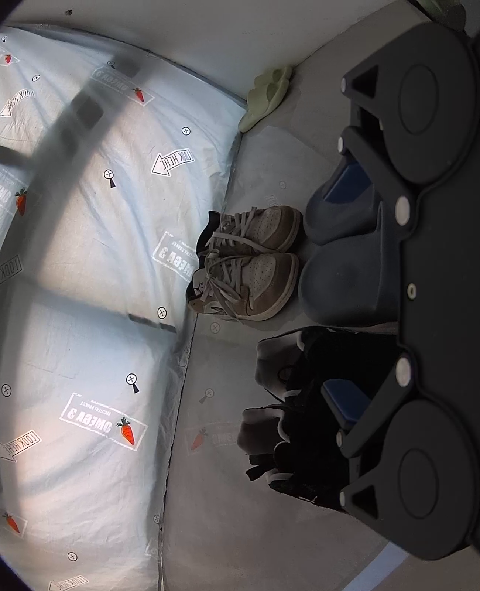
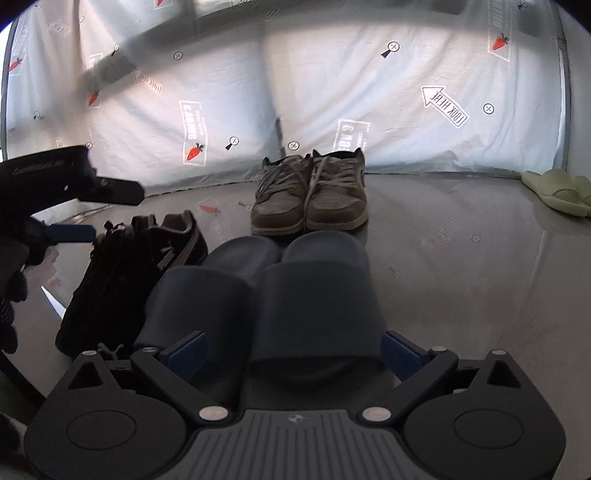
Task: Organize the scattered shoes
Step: 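Move the right gripper back and grasp both dark grey slides, then carry the dark grey slides toward the wall beside the green slides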
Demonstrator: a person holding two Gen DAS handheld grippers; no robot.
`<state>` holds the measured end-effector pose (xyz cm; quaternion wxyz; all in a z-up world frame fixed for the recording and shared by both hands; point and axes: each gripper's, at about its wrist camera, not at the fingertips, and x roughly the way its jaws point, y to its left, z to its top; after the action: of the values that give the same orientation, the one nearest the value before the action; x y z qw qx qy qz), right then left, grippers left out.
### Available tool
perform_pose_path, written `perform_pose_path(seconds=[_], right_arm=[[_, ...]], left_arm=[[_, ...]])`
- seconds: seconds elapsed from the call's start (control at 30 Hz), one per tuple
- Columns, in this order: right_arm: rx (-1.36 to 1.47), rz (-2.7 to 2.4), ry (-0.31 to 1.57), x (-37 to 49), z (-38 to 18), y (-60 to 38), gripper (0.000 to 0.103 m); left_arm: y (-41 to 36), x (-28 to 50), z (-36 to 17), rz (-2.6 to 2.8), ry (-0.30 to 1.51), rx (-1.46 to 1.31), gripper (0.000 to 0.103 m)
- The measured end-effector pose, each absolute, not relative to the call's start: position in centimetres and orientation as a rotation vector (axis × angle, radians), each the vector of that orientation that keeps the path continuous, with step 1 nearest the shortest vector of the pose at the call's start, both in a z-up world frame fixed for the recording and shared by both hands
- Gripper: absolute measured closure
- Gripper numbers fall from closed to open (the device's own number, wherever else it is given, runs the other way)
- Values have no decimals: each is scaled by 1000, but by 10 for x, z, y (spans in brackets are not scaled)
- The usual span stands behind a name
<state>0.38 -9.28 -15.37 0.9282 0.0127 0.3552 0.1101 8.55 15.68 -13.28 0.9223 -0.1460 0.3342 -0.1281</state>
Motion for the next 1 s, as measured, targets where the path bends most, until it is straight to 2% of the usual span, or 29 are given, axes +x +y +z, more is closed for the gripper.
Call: perform_pose_path(seconds=[0.1, 0.27, 0.53, 0.63, 0.77, 0.9, 1.0], right_arm=[[-10, 211, 731, 0, -163, -75, 14], [-47, 167, 715, -1, -180, -63, 31], [-140, 168, 621, 3, -203, -40, 29], [-145, 165, 597, 7, -206, -39, 32], [-135, 179, 625, 9, -201, -41, 47], [-166, 197, 627, 9, -193, -38, 56], [-175, 210, 597, 8, -182, -37, 70]], left_arm=[[159, 91, -139, -291, 689, -289, 1], [166, 94, -143, -327, 710, -265, 1], [181, 94, -146, -330, 720, -244, 1], [186, 96, -145, -320, 723, -239, 1], [188, 97, -143, -314, 708, -239, 1], [190, 99, -141, -307, 693, -261, 1], [191, 101, -139, -301, 681, -269, 1]])
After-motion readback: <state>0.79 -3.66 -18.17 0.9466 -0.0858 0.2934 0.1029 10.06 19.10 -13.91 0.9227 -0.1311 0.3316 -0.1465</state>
